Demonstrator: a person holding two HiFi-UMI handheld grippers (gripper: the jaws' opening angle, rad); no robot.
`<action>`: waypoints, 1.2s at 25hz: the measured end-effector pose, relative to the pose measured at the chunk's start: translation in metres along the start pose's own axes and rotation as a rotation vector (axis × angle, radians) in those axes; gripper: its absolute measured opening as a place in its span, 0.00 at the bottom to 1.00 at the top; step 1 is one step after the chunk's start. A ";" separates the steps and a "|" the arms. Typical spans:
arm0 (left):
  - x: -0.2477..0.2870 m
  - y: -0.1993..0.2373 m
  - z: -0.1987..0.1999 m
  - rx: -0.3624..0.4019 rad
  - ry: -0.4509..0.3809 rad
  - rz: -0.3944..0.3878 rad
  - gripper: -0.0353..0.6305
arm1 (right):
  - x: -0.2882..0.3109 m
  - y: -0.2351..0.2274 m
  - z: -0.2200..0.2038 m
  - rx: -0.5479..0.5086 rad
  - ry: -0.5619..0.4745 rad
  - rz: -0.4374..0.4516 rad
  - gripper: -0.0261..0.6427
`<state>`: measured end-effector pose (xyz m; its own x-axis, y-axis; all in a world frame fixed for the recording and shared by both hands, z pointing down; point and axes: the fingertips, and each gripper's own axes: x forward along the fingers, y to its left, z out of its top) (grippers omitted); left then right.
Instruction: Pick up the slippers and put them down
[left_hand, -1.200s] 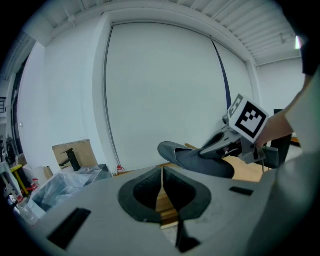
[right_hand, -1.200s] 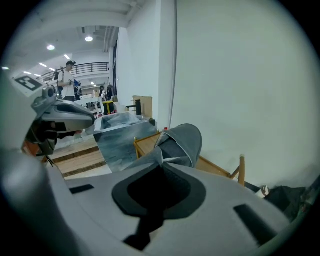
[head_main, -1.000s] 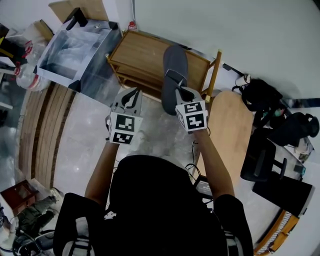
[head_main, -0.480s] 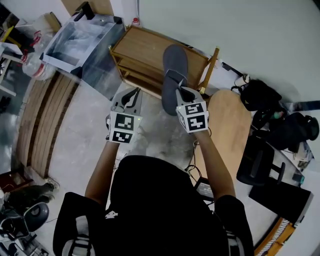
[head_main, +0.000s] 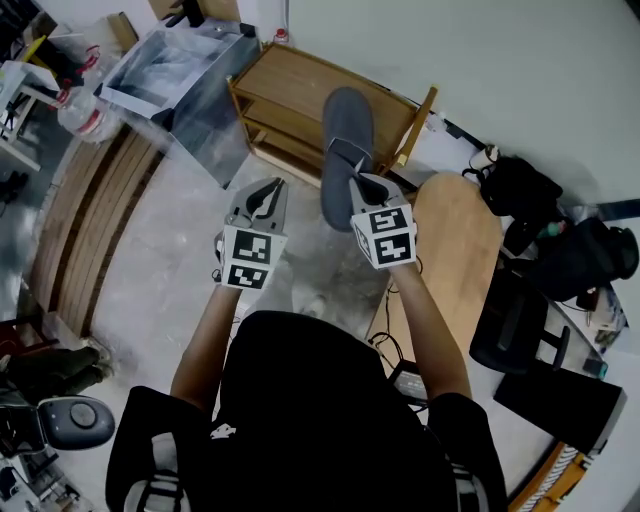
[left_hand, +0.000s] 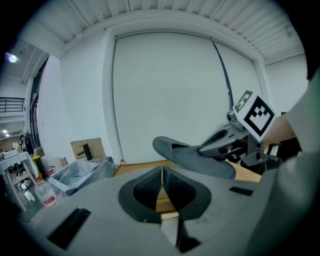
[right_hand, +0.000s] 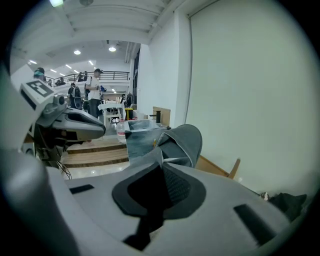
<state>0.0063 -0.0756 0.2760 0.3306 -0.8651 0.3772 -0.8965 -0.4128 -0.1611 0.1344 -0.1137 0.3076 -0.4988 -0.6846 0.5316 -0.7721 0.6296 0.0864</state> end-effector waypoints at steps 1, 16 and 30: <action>-0.005 -0.003 -0.002 0.001 0.001 0.004 0.07 | -0.004 0.003 -0.002 -0.005 -0.003 0.005 0.05; -0.046 -0.032 -0.019 -0.049 0.000 0.041 0.07 | -0.041 0.016 -0.021 -0.003 -0.024 0.003 0.05; -0.054 -0.012 -0.042 -0.072 0.035 0.028 0.07 | -0.026 0.044 -0.032 0.025 0.014 0.019 0.05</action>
<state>-0.0129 -0.0119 0.2958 0.2954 -0.8650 0.4056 -0.9247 -0.3656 -0.1061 0.1261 -0.0570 0.3242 -0.5081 -0.6674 0.5444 -0.7724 0.6328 0.0549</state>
